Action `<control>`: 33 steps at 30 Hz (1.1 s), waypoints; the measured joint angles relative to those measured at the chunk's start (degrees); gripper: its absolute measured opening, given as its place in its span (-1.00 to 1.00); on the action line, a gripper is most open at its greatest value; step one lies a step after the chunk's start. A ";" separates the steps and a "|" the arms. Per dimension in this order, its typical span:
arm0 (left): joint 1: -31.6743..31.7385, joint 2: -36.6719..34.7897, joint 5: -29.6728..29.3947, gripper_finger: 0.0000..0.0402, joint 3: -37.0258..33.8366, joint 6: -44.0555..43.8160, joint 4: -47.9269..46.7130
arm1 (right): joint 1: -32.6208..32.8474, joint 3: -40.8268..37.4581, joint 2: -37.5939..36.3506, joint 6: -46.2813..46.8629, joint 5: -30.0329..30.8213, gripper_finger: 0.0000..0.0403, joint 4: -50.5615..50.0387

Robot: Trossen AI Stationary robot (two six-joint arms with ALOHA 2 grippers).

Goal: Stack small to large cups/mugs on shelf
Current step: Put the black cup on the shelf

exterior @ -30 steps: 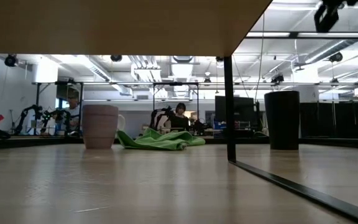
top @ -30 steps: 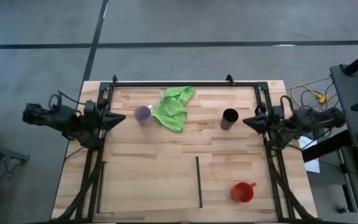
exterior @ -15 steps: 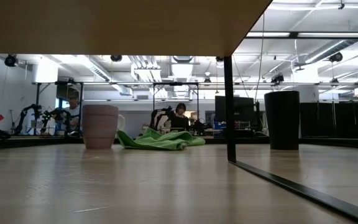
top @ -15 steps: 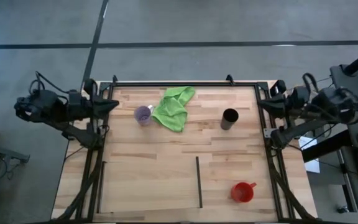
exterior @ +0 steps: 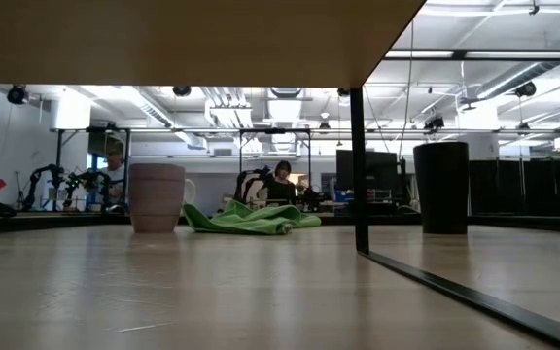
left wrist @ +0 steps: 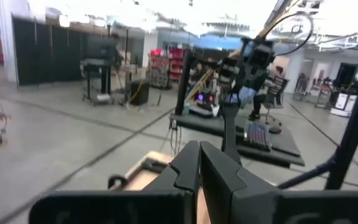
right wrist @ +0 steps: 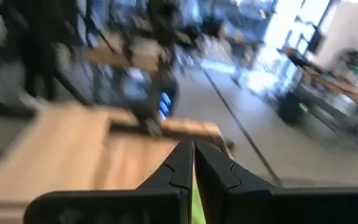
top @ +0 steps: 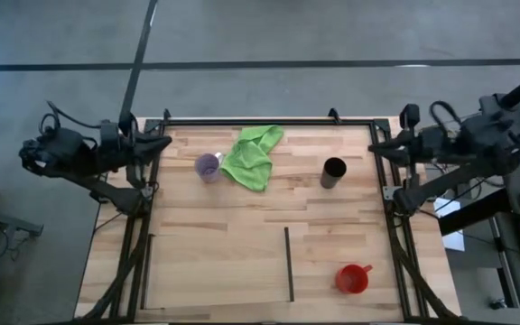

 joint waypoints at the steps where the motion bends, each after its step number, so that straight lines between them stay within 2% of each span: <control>1: 0.00 0.02 -0.07 -1.00 0.21 -1.72 -1.53 | 0.02 1.86 1.32 0.11 2.20 -0.96 -3.02; 4: 0.00 0.06 -0.06 -1.00 1.09 -6.93 -6.67 | 0.00 7.18 4.76 3.29 7.85 -0.96 -12.66; 7: 0.02 0.03 -0.08 -1.00 2.46 -11.46 -12.38 | -0.01 11.84 7.59 8.84 10.56 -0.96 -20.56; 11: 0.02 1.06 -0.10 -1.00 3.48 -12.75 -15.57 | 0.00 15.61 10.36 14.92 10.13 -0.96 -26.62; 16: 0.02 1.15 -0.08 -1.00 3.56 -12.52 -15.54 | 0.00 17.62 13.33 15.97 9.72 -0.94 -31.12; 26: 0.02 0.95 -0.08 -1.00 3.67 -12.59 -15.45 | 0.00 18.60 17.65 18.22 9.67 -0.66 -37.31; 33: 0.02 0.97 -0.03 -1.00 3.51 -12.61 -15.49 | 0.00 18.46 18.58 27.37 8.69 -0.51 -45.18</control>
